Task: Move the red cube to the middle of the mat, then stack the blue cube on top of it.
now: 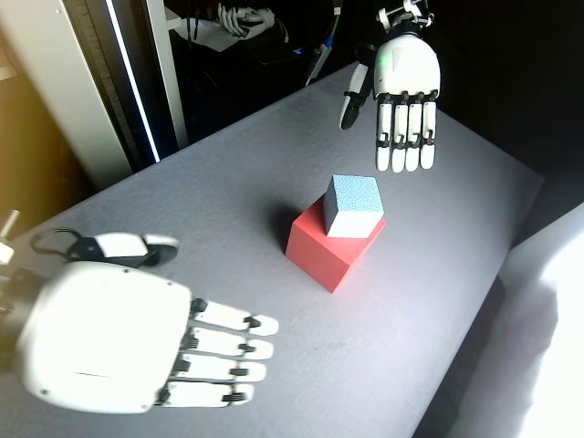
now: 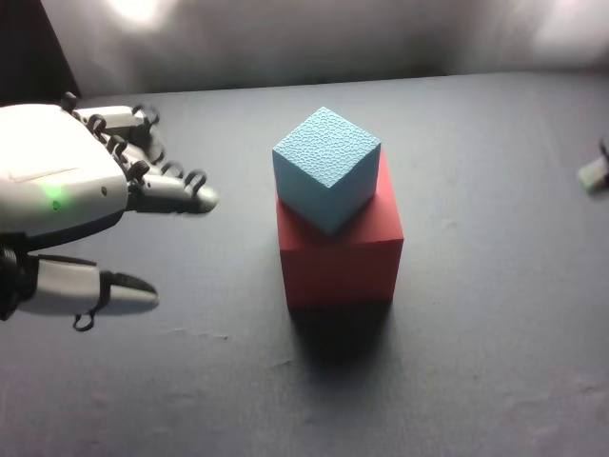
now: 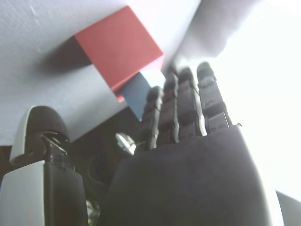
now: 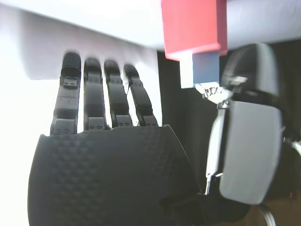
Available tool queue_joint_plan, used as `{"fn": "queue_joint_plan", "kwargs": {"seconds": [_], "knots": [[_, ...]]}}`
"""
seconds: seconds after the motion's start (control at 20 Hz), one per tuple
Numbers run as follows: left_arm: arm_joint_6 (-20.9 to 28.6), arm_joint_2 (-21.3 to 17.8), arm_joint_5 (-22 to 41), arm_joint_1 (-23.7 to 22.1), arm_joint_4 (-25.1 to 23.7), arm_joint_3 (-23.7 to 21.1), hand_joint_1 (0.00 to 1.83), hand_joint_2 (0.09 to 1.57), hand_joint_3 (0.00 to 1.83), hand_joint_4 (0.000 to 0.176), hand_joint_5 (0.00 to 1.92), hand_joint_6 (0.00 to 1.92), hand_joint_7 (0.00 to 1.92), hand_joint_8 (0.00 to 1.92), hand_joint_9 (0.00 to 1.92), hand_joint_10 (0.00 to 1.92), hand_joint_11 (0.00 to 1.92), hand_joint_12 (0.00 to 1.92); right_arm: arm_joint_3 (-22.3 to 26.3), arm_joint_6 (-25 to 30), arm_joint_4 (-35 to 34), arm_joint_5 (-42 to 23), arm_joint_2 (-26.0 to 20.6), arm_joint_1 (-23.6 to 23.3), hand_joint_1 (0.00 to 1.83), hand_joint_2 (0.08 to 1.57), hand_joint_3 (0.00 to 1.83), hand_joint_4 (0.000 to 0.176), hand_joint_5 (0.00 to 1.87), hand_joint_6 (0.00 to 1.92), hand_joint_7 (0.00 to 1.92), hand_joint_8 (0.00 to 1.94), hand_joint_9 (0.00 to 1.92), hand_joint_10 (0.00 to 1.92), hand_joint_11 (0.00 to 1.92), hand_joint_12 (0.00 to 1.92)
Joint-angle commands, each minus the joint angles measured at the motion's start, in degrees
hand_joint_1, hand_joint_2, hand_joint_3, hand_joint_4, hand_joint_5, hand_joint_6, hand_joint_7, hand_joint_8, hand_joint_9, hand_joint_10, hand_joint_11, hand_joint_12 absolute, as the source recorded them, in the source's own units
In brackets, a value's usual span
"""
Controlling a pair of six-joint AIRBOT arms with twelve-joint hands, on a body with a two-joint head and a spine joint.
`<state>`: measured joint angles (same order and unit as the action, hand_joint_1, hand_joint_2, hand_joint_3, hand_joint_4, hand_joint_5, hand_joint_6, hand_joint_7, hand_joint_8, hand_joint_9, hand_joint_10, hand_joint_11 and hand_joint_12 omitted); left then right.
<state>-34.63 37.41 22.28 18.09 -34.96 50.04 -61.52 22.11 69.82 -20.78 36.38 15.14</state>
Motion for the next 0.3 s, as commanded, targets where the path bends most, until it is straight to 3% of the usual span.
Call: {"fn": "queue_joint_plan", "kwargs": {"seconds": [0.0,0.05,0.1,0.15,0.2,0.25], "knots": [[-0.22,-0.77,4.69,-0.49,1.37,0.04,0.51,1.42,0.01,0.0,0.51,1.51,0.54,1.61,0.48,1.78,0.39,1.87,0.25,-0.34,-2.41,-1.46,-0.92,-1.01,0.62,1.16,0.01,0.0,0.91,0.69,0.82,0.95,0.6,1.33,0.25,1.66],[-0.22,-0.77,4.71,-0.5,1.41,0.02,0.44,1.47,0.01,0.0,0.58,1.84,0.66,1.86,0.63,1.89,0.54,1.91,0.71,-0.32,-2.42,-0.59,-1.01,-1.23,0.59,1.22,0.01,0.0,0.8,1.57,0.73,1.74,0.62,1.8,0.41,1.87],[-0.22,-0.77,4.74,-0.5,1.48,-0.01,0.41,1.5,0.02,0.0,0.72,1.9,0.83,1.91,0.79,1.92,0.73,1.92,0.9,-0.31,-2.42,0.27,-1.03,-1.36,0.49,1.3,0.02,0.0,0.88,1.85,0.85,1.9,0.77,1.9,0.64,1.91],[-0.22,-0.8,4.75,-0.5,1.49,-0.05,0.34,1.54,0.01,0.0,0.79,1.92,0.92,1.92,0.89,1.92,0.81,1.92,0.92,-0.3,-2.42,0.6,-1.04,-1.36,0.41,1.36,0.02,0.0,0.97,1.91,0.95,1.93,0.9,1.92,0.8,1.92],[-0.22,-0.81,4.78,-0.5,1.49,-0.06,0.32,1.56,0.01,0.0,0.94,1.92,1.07,1.92,1.06,1.92,1.0,1.92,0.92,-0.33,-2.42,0.59,-1.04,-1.31,0.32,1.42,0.02,0.0,1.06,1.92,1.11,1.94,1.14,1.92,1.1,1.92],[-0.22,-0.8,4.78,-0.56,1.49,-0.08,0.36,1.55,0.0,0.0,1.19,1.92,1.33,1.92,1.31,1.92,1.28,1.92,0.91,-0.34,-2.42,0.48,-1.04,-1.33,0.29,1.45,0.02,0.0,1.16,1.92,1.24,1.94,1.33,1.92,1.36,1.92]]}}
